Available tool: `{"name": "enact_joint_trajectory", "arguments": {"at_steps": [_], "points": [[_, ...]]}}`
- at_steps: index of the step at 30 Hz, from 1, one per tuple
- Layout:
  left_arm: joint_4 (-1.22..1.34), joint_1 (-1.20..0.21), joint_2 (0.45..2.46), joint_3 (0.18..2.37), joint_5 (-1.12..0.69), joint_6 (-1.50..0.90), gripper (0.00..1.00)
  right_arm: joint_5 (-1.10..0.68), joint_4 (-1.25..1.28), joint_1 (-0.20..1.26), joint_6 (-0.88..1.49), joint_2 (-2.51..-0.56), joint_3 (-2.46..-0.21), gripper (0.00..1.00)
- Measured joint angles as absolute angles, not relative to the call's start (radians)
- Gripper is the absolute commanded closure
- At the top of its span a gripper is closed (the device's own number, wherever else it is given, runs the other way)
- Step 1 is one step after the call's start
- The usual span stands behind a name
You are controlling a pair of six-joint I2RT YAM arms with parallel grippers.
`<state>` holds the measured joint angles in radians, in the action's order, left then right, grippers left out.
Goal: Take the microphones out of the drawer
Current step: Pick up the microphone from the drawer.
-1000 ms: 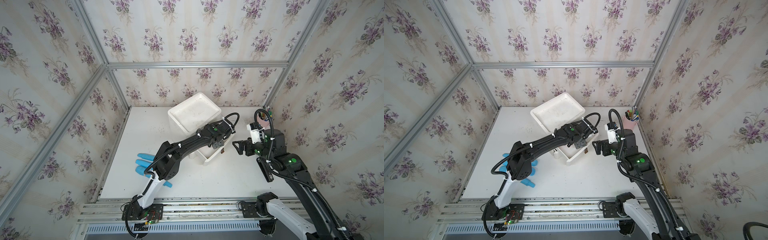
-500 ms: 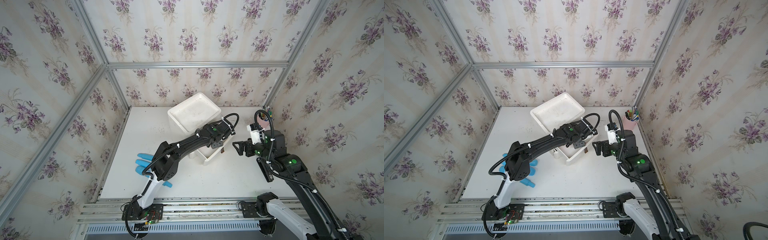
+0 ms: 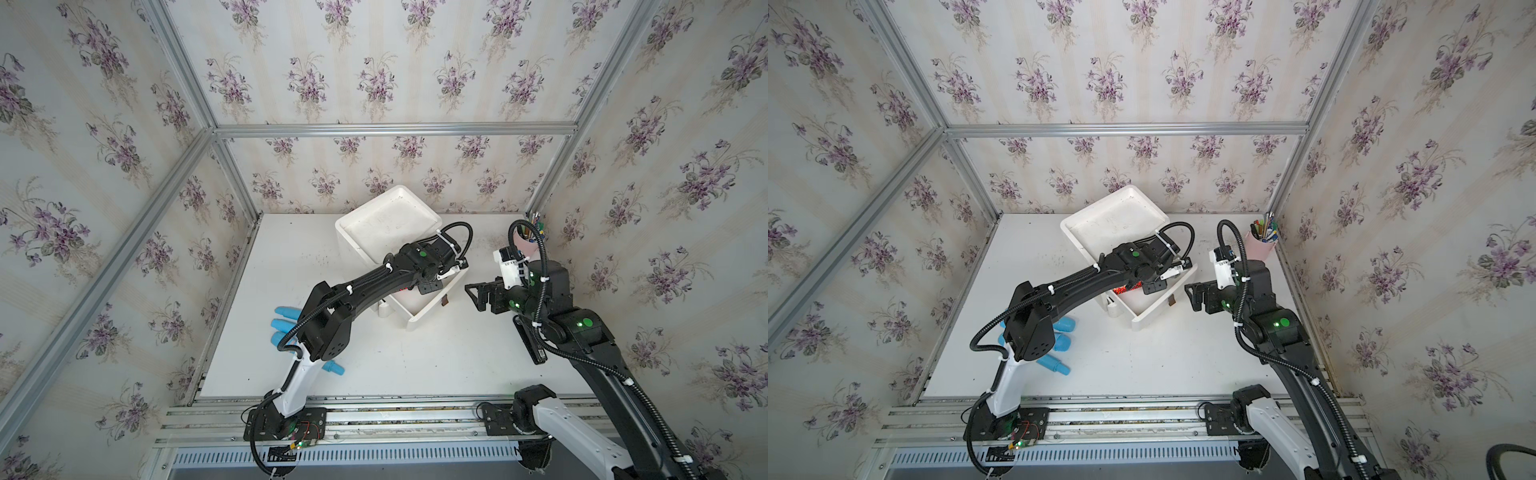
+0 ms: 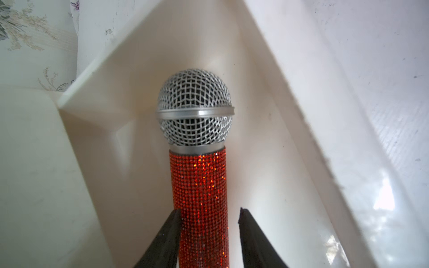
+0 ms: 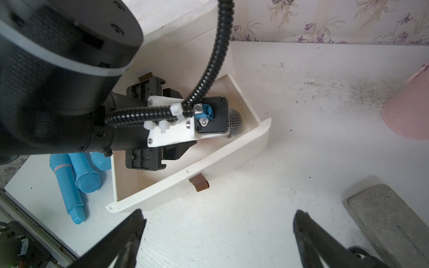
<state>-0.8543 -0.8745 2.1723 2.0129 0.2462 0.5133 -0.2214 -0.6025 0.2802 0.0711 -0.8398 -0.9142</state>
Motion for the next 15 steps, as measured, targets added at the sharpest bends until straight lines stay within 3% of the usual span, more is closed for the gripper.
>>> {"name": "enact_joint_trajectory", "arguments": {"at_steps": [4, 7, 10, 15], "points": [[-0.862, -0.869, 2.181, 2.013, 0.242, 0.514, 0.34, -0.222, -0.602, 0.280, 0.071, -0.841, -0.914, 0.02], [-0.879, -0.870, 2.196, 2.018, 0.245, 0.513, 0.31, -0.223, -0.602, 0.280, 0.071, -0.842, -0.914, 0.02], [-0.899, -0.869, 2.209, 2.023, 0.254, 0.508, 0.32, -0.225, -0.602, 0.280, 0.071, -0.846, -0.914, 0.02], [-0.926, -0.865, 2.220, 2.026, 0.259, 0.510, 0.46, -0.225, -0.601, 0.280, 0.070, -0.848, -0.914, 0.02]]}}
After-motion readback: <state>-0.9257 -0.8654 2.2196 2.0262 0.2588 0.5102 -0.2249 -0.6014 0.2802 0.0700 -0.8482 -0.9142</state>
